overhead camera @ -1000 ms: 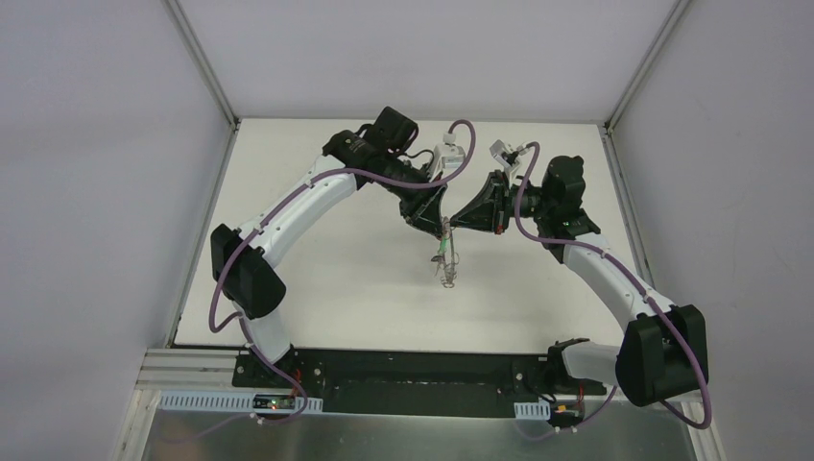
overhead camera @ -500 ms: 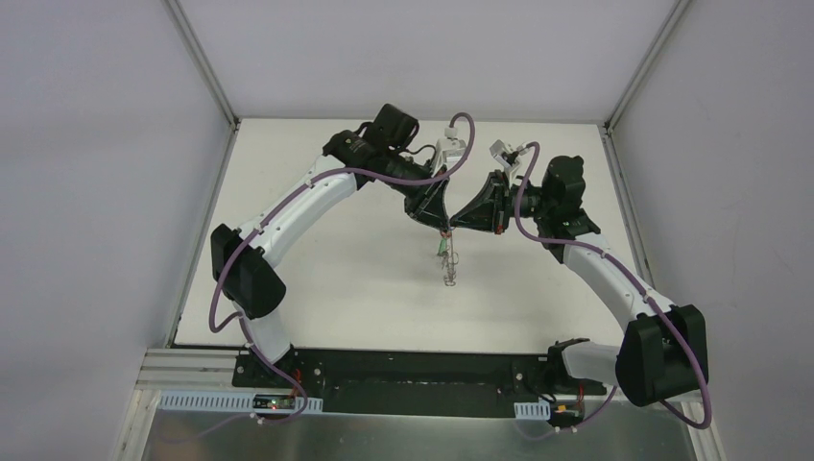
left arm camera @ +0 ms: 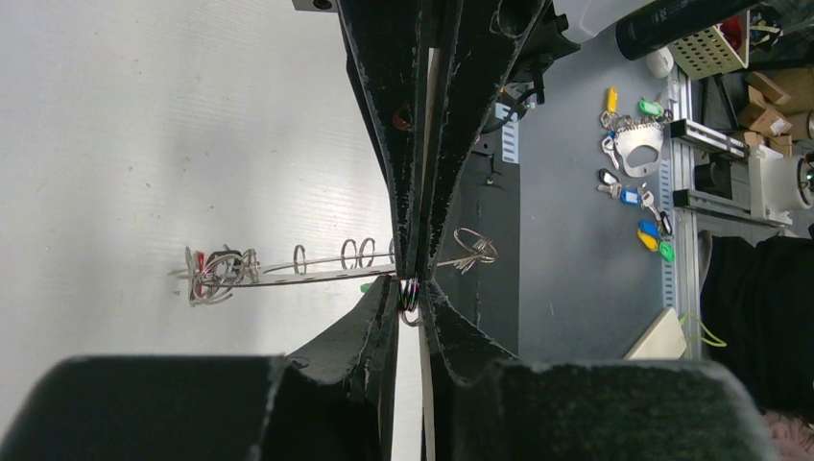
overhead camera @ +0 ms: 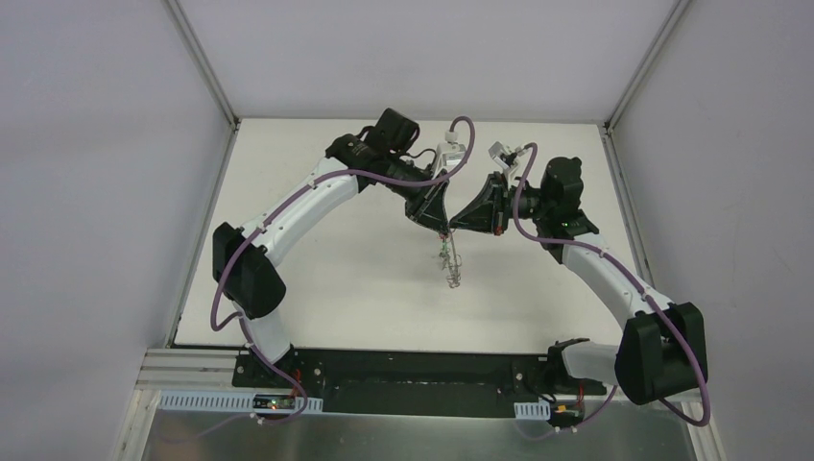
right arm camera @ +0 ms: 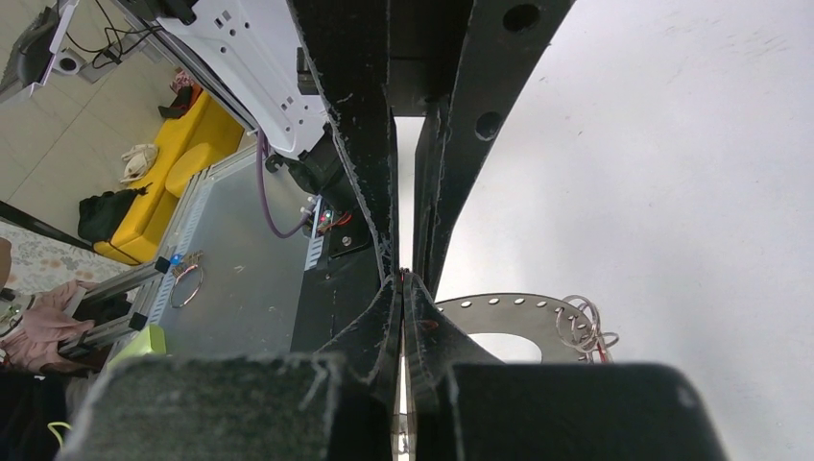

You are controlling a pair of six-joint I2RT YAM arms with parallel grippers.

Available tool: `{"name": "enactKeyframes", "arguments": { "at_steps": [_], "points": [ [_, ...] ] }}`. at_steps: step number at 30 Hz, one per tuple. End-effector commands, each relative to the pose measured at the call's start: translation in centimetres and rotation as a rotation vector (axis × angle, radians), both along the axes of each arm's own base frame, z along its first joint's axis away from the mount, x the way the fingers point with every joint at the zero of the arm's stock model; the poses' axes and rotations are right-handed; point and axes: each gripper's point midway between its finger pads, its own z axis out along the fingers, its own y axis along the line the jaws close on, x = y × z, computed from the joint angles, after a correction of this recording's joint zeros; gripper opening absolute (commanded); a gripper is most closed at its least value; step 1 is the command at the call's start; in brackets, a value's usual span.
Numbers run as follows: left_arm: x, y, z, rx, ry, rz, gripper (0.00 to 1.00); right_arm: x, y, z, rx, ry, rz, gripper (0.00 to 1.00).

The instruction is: Put the keys on the keyring

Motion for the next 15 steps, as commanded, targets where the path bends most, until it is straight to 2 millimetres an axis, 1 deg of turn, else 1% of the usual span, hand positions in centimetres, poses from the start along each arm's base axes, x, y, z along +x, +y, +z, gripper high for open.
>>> {"name": "enactKeyframes", "arguments": {
  "at_steps": [1, 5, 9, 15],
  "points": [
    [-0.97, 0.38, 1.96, -0.05, -0.028, -0.022, 0.16, -0.03, -0.22, 1.43, 0.027, -0.089, 0.008, 0.0],
    [-0.99, 0.54, 2.03, -0.054, -0.042, -0.018, 0.19, -0.02, -0.29, 1.48, 0.028, -0.091, 0.006, 0.0],
    [-0.97, 0.54, 2.14, -0.061, -0.052, -0.01, 0.2, -0.07, -0.31, 1.56, 0.029, -0.094, 0.006, 0.0],
    [-0.8, 0.29, 2.25, -0.072, -0.049, -0.002, 0.13, -0.05, -0.37, 1.61, 0.03, -0.096, 0.002, 0.0]
  ]
}}
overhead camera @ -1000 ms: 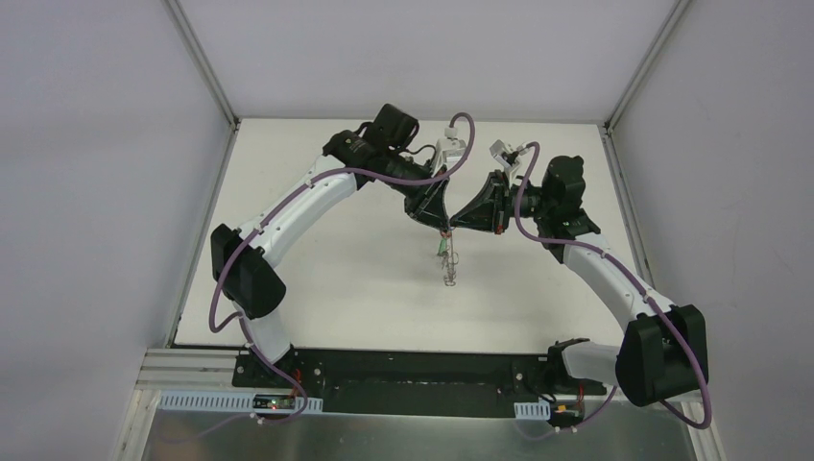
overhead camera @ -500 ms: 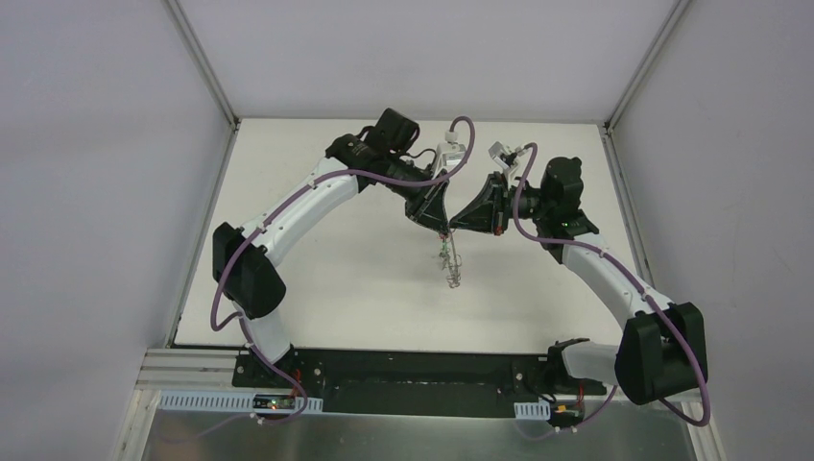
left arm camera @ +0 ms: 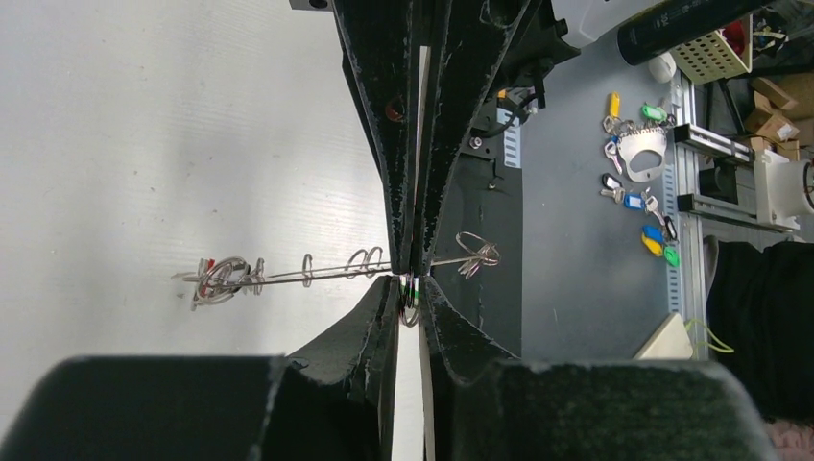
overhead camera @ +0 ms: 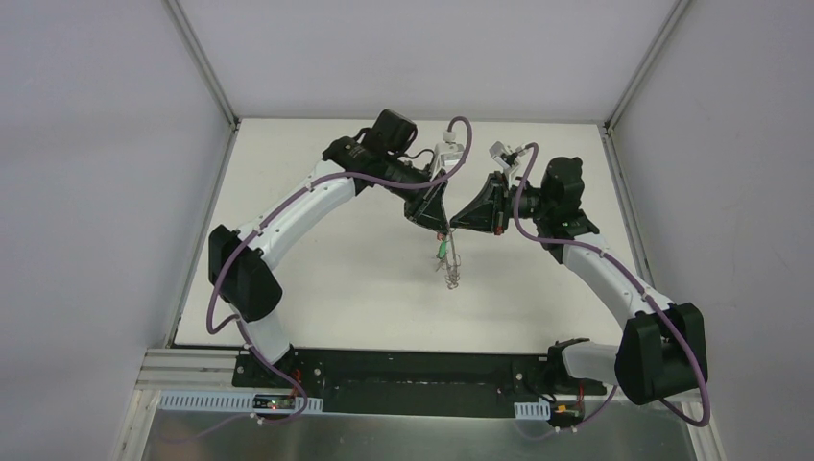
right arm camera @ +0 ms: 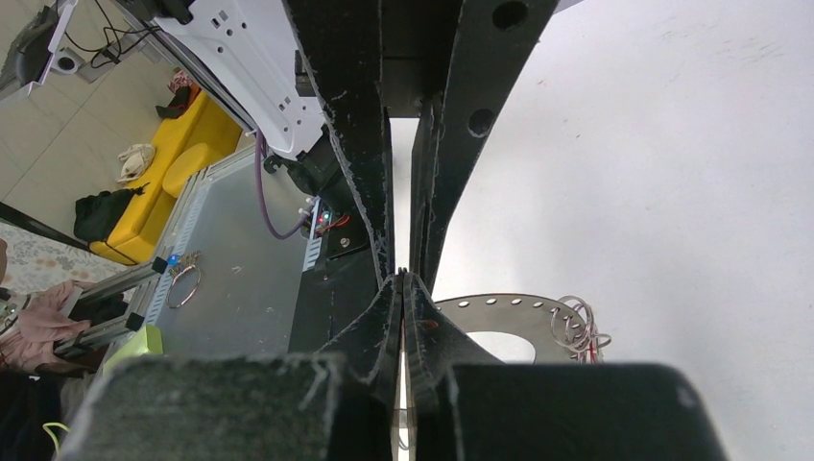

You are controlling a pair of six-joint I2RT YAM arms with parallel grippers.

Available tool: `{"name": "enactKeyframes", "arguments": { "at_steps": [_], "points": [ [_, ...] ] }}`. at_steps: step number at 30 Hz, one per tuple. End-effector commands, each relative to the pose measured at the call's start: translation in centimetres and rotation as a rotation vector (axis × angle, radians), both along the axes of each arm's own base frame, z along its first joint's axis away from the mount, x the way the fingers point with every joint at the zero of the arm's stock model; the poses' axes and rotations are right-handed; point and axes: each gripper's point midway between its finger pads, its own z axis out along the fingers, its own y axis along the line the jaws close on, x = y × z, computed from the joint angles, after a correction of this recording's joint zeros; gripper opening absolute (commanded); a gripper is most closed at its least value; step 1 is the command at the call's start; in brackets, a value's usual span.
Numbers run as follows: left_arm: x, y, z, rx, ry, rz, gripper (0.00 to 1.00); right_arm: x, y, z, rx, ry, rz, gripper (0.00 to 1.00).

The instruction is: Put the keys on the keyring

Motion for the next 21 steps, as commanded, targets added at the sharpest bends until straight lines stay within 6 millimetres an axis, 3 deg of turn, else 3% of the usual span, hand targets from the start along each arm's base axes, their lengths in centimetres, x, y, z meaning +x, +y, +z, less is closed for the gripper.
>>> {"name": "enactKeyframes", "arguments": {
  "at_steps": [1, 5, 9, 21],
  "points": [
    [-0.6, 0.1, 2.2, -0.065, -0.037, -0.006, 0.12, -0.2, -0.3, 1.6, 0.027, -0.091, 0.006, 0.0],
    [-0.7, 0.1, 2.0, -0.076, -0.036, 0.001, 0.13, -0.1, -0.3, 1.6, 0.027, -0.089, -0.001, 0.0],
    [-0.4, 0.4, 1.9, -0.094, -0.058, 0.046, 0.2, 0.1, -0.3, 1.6, 0.027, -0.079, -0.014, 0.0],
    [2.3, 0.3, 2.6, -0.212, -0.007, 0.255, 0.29, 1.0, -0.1, 1.5, 0.033, -0.036, -0.053, 0.0]
  ]
}}
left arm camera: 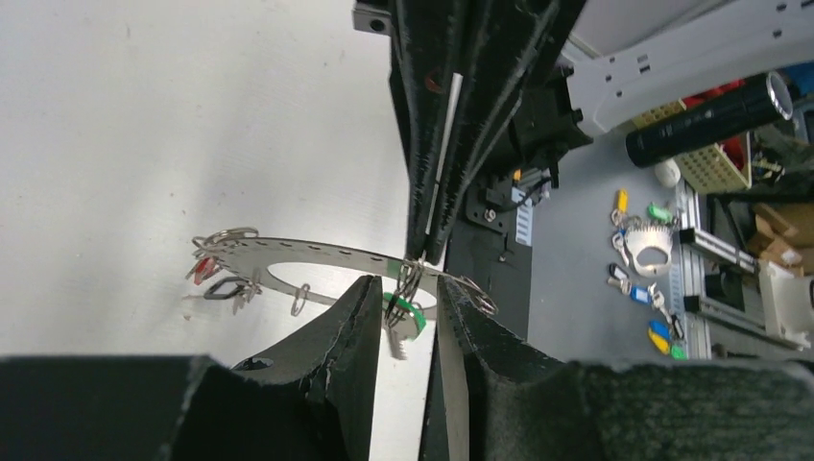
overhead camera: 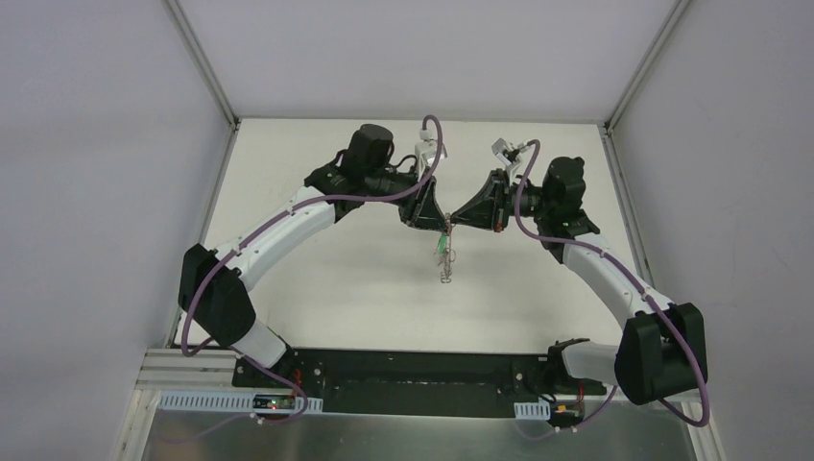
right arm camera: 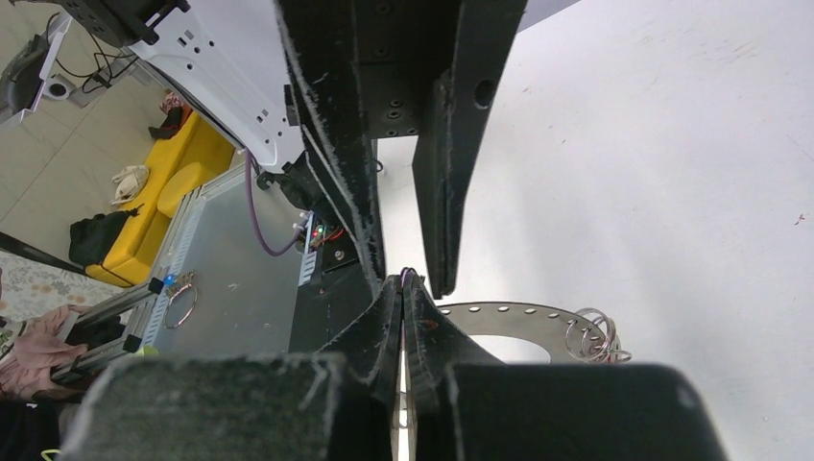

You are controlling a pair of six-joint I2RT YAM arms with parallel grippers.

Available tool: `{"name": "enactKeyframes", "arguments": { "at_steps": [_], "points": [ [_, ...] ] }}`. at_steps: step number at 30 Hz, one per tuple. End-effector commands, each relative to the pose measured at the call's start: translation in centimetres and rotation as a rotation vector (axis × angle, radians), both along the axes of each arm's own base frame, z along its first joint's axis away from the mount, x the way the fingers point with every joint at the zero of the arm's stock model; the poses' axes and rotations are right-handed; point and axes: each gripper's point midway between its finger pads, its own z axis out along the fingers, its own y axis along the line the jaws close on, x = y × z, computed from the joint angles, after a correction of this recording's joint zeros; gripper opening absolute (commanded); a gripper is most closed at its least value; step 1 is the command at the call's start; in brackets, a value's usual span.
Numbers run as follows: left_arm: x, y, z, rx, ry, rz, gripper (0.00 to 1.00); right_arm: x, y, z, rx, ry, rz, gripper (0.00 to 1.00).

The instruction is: Put the keys on the keyring

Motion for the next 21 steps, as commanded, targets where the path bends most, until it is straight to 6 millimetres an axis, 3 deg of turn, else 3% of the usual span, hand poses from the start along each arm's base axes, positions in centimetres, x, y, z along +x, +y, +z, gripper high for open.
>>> {"name": "enactKeyframes", "arguments": {
  "at_steps": [1, 6, 13, 21],
  "points": [
    [1.63, -0.27, 2.13, -0.091, 0.0, 0.08, 0.29, 0.36, -0.04, 1.22, 0.027, -0.057, -0.015, 0.0],
    [1.83, -0.45, 1.72, -0.108, 0.026, 0.082, 0.28, 0.41, -0.05, 1.21, 0.027, -0.058, -0.017, 0.0],
    [1.24, -0.47, 1.5, -0.118, 0.048, 0.058, 0.19, 0.64, -0.15, 1.03, 0.025, -0.057, -0.025, 0.0],
    [1.03, -0.79, 2.11, -0.151, 0.048, 0.027, 0.0, 0.92, -0.26, 0.86, 0.024, -0.055, -0.039, 0.0]
  ]
}}
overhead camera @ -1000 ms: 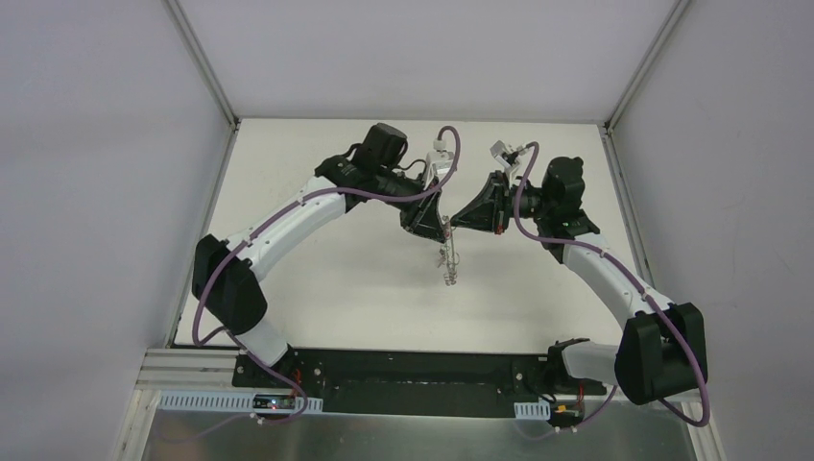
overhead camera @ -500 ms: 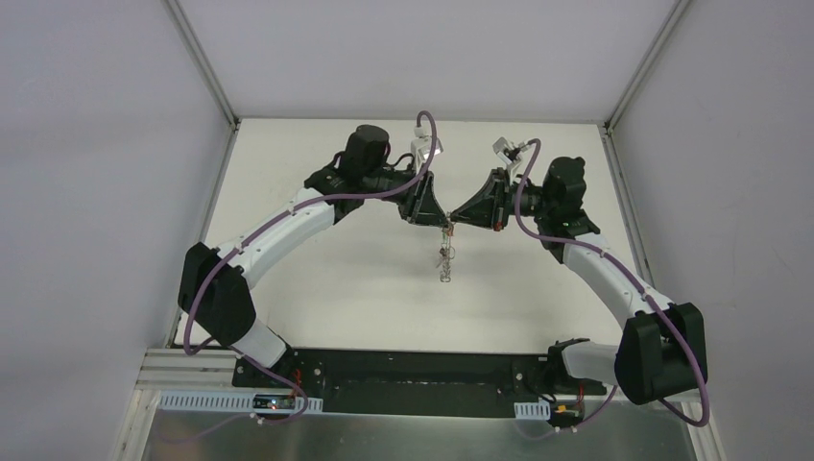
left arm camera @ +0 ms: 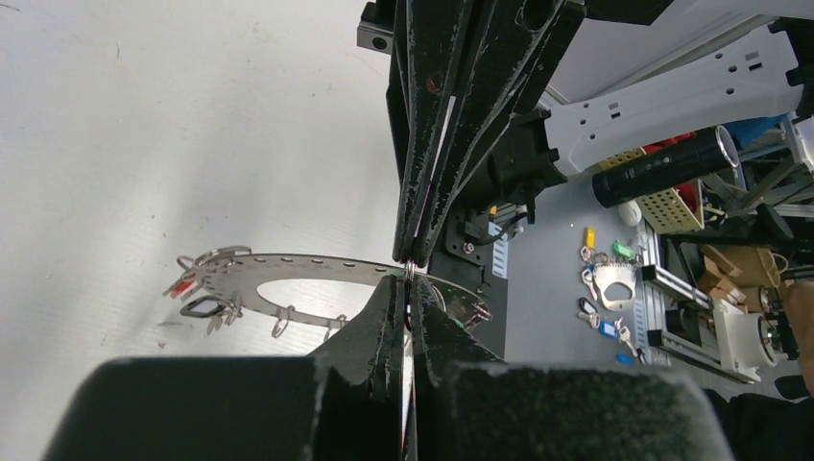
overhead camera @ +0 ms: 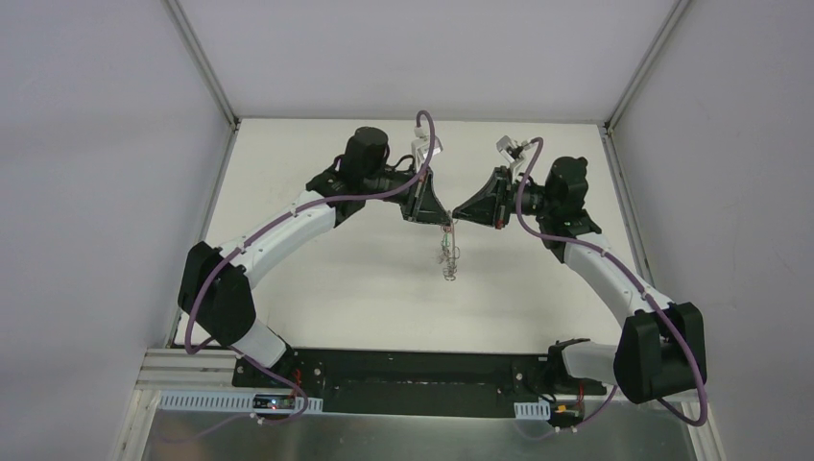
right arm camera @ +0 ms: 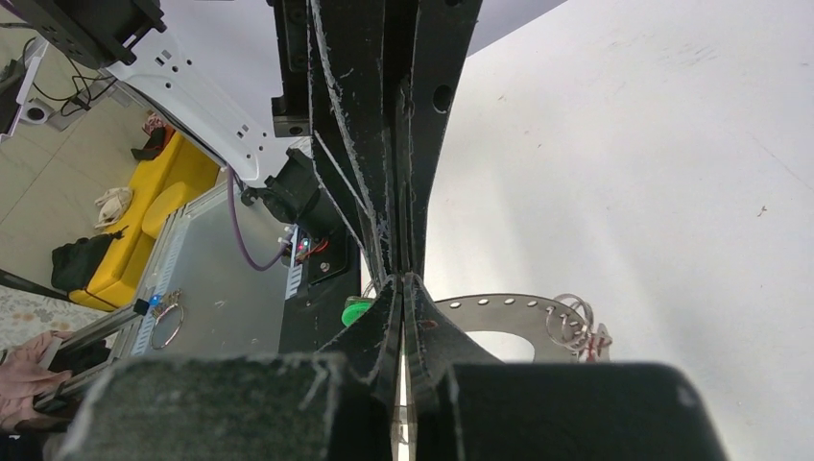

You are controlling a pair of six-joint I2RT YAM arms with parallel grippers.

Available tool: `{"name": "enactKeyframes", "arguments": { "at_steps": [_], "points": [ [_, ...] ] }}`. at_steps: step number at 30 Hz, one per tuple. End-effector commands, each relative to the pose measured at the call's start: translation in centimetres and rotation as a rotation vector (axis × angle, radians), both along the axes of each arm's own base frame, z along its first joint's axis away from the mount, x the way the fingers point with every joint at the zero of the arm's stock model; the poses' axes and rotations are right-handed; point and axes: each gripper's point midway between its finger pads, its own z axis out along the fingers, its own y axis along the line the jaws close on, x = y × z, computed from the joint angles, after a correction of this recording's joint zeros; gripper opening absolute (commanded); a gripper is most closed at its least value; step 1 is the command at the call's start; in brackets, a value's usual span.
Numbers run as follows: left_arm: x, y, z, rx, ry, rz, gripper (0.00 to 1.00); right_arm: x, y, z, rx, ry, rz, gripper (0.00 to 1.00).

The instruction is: Put the keys on the keyring

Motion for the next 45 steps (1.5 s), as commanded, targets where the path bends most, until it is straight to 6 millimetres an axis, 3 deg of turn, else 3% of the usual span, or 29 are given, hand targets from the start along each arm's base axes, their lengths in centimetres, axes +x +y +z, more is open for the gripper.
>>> {"name": "enactKeyframes", "arguments": {
  "at_steps": [1, 9, 18, 26, 37, 45],
  "points": [
    [0.0, 0.0, 1.9, -0.06, -0.041, -0.022, 0.0, 0.0, -0.1, 0.9, 0.02, -0.061, 0.01, 0.0],
    [-0.4, 1.3, 1.6, 0.039, -0.123, -0.032, 0.0, 0.2, -0.1, 0.3, 0.01, -0.068, 0.004, 0.0],
    [-1.4, 4.2, 0.3, 0.305, -0.248, -0.124, 0.0, -0.5, -0.4, 0.6, 0.006, -0.104, 0.033, 0.26],
    [-2.2, 5.5, -0.9, 0.53, -0.298, -0.172, 0.0, -1.9, -0.2, 0.7, 0.009, -0.12, 0.113, 0.38],
    [-3.0, 3.9, 1.1, 0.516, -0.187, -0.13, 0.0, -3.3, 0.7, 0.7, -0.005, -0.148, 0.17, 0.38],
    [-3.3, 2.7, 1.0, 0.498, -0.077, -0.118, 0.0, -3.3, 1.1, 0.7, -0.006, -0.138, 0.163, 0.36]
  ]
}}
